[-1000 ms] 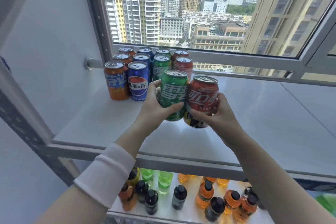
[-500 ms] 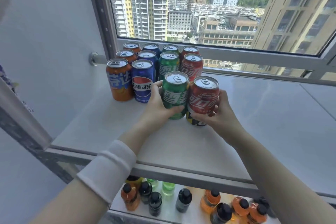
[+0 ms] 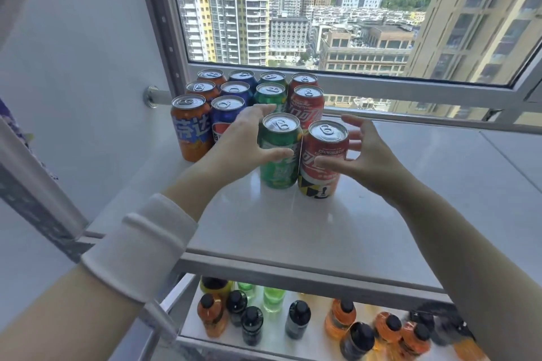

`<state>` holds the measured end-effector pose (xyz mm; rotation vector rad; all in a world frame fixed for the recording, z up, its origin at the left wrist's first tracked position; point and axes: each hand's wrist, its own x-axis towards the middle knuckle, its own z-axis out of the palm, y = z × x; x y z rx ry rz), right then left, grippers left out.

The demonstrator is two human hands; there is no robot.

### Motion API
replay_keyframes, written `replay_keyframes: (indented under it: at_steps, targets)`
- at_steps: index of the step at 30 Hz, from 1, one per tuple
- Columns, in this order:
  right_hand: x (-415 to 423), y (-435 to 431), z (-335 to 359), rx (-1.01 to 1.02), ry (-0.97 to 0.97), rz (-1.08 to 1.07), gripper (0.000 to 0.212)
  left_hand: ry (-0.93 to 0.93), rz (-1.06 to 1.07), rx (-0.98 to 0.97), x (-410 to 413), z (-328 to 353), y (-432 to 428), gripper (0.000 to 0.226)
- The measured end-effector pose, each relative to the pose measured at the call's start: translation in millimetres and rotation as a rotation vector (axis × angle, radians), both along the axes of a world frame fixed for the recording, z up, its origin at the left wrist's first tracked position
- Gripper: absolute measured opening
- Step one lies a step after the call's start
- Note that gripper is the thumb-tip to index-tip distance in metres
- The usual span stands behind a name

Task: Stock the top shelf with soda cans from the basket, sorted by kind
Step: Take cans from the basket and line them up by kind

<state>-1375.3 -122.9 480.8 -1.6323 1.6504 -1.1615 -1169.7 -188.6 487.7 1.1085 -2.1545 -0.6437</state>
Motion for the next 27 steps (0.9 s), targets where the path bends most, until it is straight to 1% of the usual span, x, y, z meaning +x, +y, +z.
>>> replay_keyframes:
  at_steps: [2,4,8,12,22,27]
  targets:
    - [-3.1,-0.1,10.4,-0.011,0.097,0.001,0.081,-0.132,-0.017,-0.061,0.8,10.7,-2.5,0.081]
    - [-3.6,-1.8,15.5,-0.002,0.15,0.017,0.072,-0.244,-0.036,-0.087,-1.4,17.7,-4.8,0.08]
    - [-6.2,-7.5,15.9,0.002,0.118,0.012,0.06,-0.325,-0.049,-0.112,-5.8,25.6,-9.3,0.08]
    - [-4.9,-17.1,16.1,-0.003,0.066,0.006,0.058,-0.388,-0.064,-0.117,-5.9,30.7,-14.6,0.079]
    - [4.1,-47.0,17.3,0.025,-0.017,0.029,0.06,-0.606,0.051,-0.218,-6.4,39.6,-35.0,0.082]
    - [5.1,-55.9,16.6,0.019,-0.014,0.024,0.061,-0.672,0.066,-0.263,-8.3,43.5,-40.4,0.081]
